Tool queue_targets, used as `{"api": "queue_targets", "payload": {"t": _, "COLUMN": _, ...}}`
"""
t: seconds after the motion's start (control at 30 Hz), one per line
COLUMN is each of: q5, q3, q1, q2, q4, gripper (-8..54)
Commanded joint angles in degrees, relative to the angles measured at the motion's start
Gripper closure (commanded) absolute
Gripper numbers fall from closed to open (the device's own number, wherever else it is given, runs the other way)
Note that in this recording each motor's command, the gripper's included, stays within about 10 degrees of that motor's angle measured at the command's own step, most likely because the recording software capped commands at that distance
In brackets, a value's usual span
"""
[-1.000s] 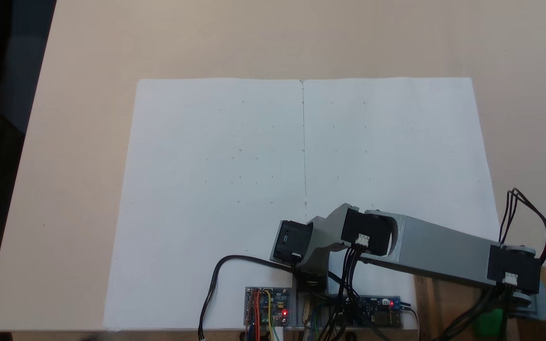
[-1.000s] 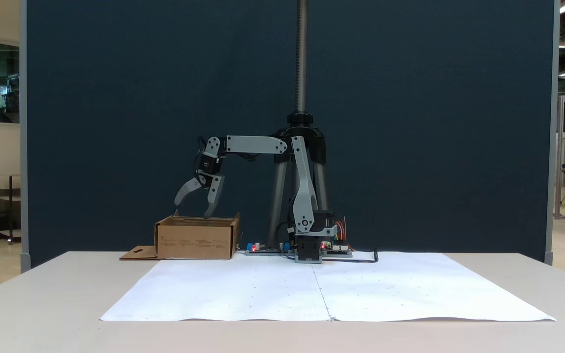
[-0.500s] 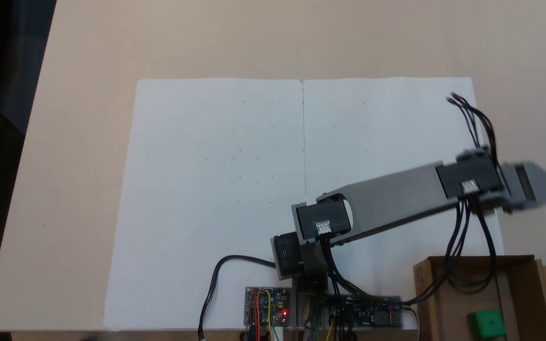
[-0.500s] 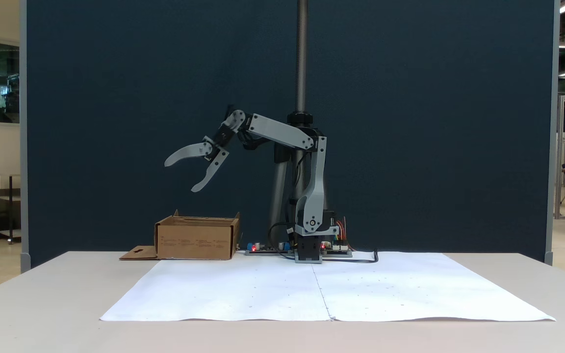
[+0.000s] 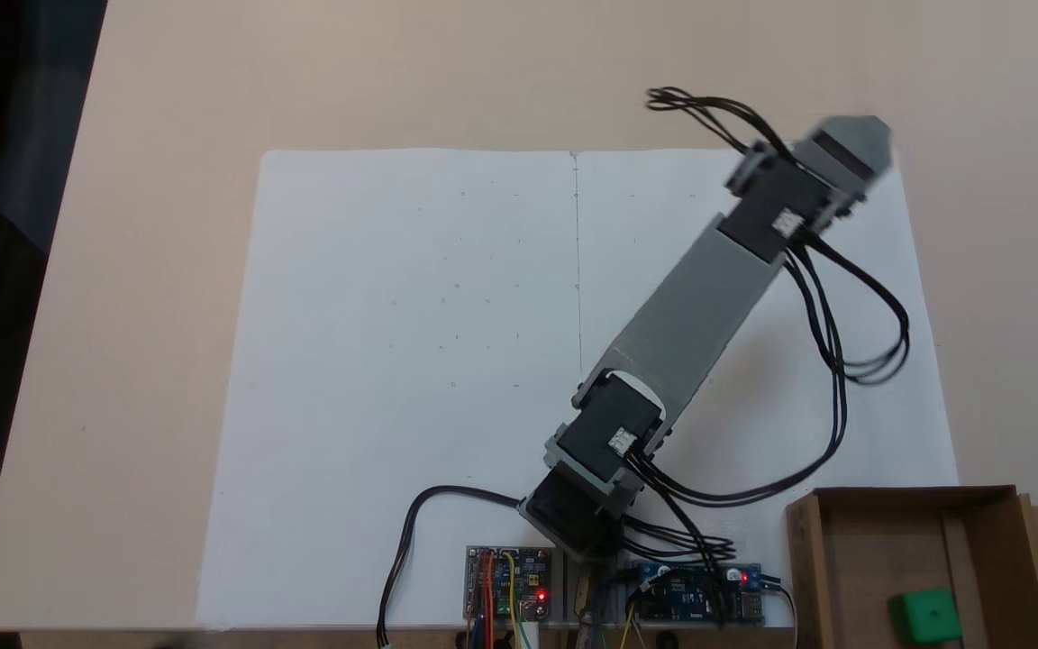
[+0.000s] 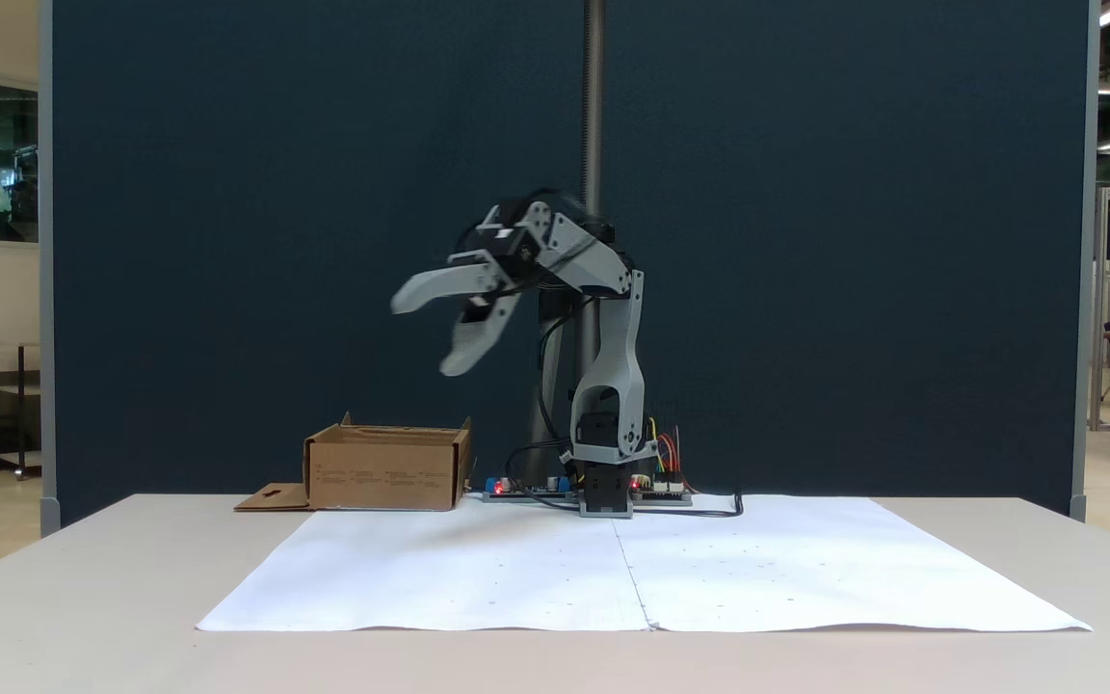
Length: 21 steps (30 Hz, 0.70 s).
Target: Grasp a green dice and put it in the bin.
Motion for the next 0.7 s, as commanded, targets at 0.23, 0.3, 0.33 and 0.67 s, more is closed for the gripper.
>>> {"api": "queue_targets", "payload": {"t": 0.23, "q5": 3.6, "q3": 1.58, "q1": -19.6, "q2": 1.85, "q4": -3.34, "gripper": 1.9}}
{"api": "queue_targets", "payload": {"t": 0.3, "q5": 3.6, "q3": 5.01, "q1": -23.64, "q2": 2.9, "q4": -3.78, "gripper": 1.7}}
{"api": "queue_targets", "payload": {"t": 0.33, "q5": 3.6, "q3": 7.82, "q1": -25.93, "q2": 3.69, "q4": -5.19, "gripper": 1.7}}
{"api": "queue_targets", "payload": {"t": 0.67, "q5": 3.08, "q3": 46.93, "q1": -36.65, "q2": 19.25, "q4": -29.25, "gripper": 1.8}}
